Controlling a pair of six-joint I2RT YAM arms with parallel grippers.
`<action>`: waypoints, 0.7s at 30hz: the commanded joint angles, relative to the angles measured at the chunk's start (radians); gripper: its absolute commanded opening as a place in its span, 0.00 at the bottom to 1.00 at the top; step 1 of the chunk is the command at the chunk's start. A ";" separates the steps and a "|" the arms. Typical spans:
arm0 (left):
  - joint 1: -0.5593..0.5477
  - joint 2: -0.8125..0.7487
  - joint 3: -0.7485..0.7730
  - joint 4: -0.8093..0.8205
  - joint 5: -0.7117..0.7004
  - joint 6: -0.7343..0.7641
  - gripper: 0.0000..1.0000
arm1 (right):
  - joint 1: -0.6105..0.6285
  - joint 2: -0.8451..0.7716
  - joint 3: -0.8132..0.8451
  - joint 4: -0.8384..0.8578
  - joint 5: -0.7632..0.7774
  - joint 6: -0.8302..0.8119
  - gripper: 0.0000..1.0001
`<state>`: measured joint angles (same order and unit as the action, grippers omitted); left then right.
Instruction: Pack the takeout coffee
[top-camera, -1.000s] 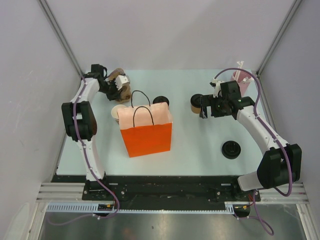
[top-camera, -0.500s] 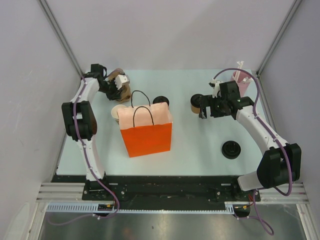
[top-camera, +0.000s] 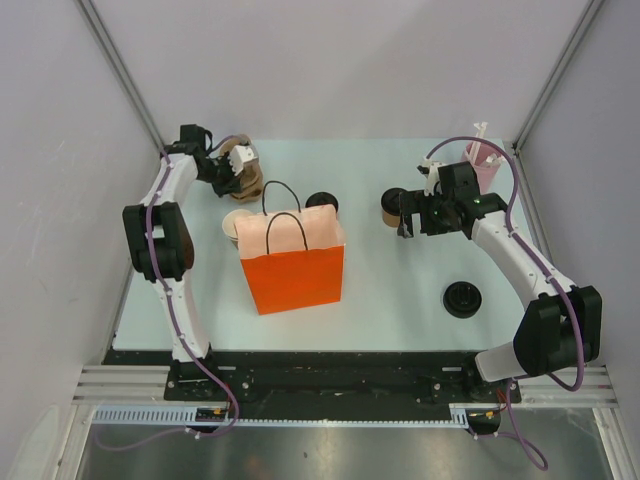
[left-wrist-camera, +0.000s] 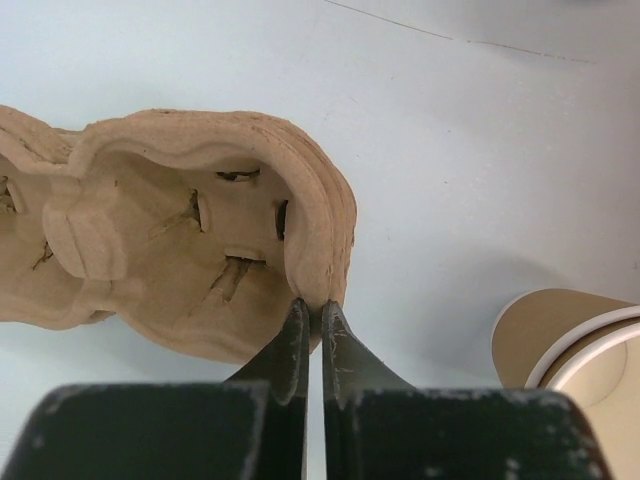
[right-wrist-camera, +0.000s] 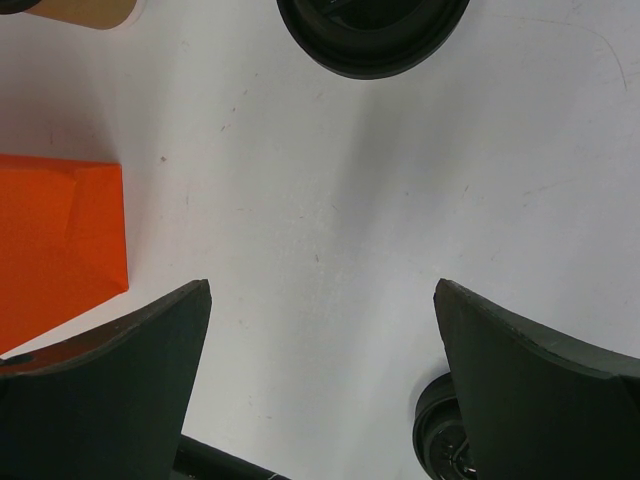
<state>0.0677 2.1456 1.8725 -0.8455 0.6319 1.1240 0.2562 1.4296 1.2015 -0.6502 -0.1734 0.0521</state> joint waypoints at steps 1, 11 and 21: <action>0.000 -0.024 0.031 0.002 0.054 0.002 0.01 | 0.008 0.003 0.006 0.011 -0.009 0.005 1.00; 0.000 -0.070 0.017 0.003 0.014 0.002 0.00 | 0.012 0.003 0.006 0.021 -0.015 0.008 1.00; -0.005 -0.092 0.070 0.003 -0.032 -0.036 0.00 | 0.018 -0.008 0.006 0.037 -0.020 0.015 1.00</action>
<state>0.0677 2.1258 1.8874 -0.8436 0.6003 1.1164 0.2691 1.4319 1.2015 -0.6449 -0.1791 0.0559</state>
